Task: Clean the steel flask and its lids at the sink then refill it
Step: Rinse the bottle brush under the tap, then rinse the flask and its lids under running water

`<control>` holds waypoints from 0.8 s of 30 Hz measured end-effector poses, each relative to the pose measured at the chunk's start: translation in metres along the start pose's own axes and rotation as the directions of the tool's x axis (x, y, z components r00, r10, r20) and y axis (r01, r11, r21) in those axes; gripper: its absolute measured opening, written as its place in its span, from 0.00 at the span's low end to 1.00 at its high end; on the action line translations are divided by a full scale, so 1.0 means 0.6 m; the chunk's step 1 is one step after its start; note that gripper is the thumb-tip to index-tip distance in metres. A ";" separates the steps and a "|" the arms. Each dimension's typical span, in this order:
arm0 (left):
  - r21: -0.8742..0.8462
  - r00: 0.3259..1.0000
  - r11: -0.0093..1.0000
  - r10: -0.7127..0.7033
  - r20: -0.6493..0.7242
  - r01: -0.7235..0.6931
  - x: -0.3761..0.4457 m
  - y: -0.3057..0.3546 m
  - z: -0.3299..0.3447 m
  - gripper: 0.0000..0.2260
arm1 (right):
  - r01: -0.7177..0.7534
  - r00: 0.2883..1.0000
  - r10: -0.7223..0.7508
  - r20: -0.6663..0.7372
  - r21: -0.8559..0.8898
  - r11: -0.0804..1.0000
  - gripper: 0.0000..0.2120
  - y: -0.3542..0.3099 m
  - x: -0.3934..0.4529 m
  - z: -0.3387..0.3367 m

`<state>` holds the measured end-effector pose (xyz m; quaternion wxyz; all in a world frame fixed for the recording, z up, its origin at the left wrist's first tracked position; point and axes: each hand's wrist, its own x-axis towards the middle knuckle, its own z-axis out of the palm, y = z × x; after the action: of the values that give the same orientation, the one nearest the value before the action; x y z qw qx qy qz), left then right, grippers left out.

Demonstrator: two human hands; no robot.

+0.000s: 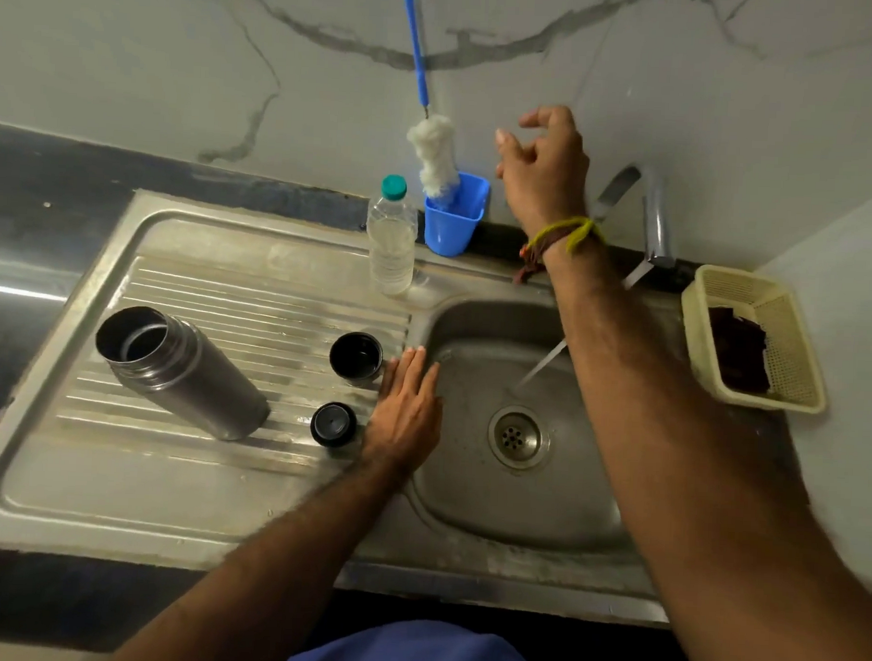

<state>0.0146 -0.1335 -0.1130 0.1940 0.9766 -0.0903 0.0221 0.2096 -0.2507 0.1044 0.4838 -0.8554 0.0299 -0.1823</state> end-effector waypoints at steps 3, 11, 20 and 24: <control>-0.091 0.999 0.995 0.044 -0.013 -0.045 -0.006 -0.005 -0.004 0.23 | -0.009 1.000 0.008 0.013 0.030 1.000 0.12 -0.003 -0.086 -0.033; -0.156 0.933 0.939 0.262 -0.246 -0.305 -0.057 -0.001 -0.070 0.19 | -0.164 0.979 0.145 0.142 0.129 0.978 0.11 0.024 -0.286 -0.062; -0.128 0.877 0.980 0.077 -0.475 -0.155 -0.212 -0.111 -0.197 0.11 | -0.264 0.941 0.204 0.270 0.207 0.942 0.08 0.015 -0.421 0.007; -0.221 0.890 0.935 -0.336 -0.309 0.276 -0.294 -0.185 -0.205 0.14 | -0.214 0.910 0.112 0.399 0.221 0.951 0.16 -0.041 -0.461 0.055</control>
<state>-0.1392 0.0440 -0.0546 0.2908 0.9393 0.0988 0.1527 -0.0402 -0.1480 0.0312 0.6020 -0.7979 -0.0170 0.0268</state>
